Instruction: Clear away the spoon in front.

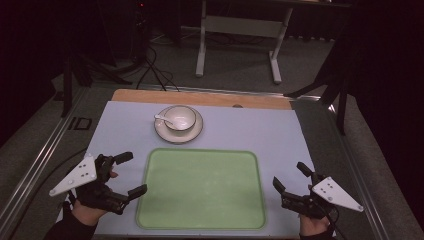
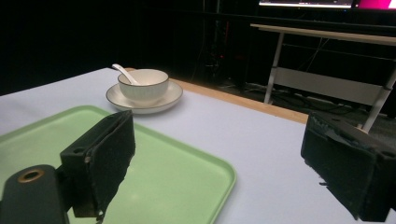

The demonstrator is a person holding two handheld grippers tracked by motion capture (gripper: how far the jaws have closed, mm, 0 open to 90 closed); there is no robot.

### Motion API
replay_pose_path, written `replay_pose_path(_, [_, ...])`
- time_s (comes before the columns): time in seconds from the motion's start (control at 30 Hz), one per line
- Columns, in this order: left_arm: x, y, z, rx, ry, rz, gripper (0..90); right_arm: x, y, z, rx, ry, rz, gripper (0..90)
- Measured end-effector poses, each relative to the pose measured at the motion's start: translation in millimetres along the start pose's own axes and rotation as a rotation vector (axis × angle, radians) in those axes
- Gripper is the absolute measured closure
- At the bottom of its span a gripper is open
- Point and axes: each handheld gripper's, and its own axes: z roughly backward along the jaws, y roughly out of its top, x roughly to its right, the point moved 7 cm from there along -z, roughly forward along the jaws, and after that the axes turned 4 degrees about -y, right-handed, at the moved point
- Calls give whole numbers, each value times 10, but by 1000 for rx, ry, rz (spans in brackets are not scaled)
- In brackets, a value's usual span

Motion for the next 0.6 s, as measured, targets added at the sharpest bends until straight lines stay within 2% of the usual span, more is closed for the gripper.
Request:
replay_pose_path(0.13, [-44,101,-71,-14,9,-12,0,-23,6,-2,4,17,-2,99])
replay_pose_path(0.23, [-162,217,-165,-31,32,-6,0,-29,12,2,9,23,-4,99])
replay_pose_path(0.27, [-162,217,-165,-31,32,-6,0,-29,12,2,9,23,-4,99])
replay_pose_path(0.3, [-233,285,-197,-30,38,2,0,-29,12,2,8,23,-4,99])
replay_pose_path(0.43, [-371,416,-236,-8,58,12,7,-36,6,-5,4,28,-7,99])
replay_pose_path(0.6, [-547,483,-300,11,82,50,13,-44,4,-8,1,35,-9,99])
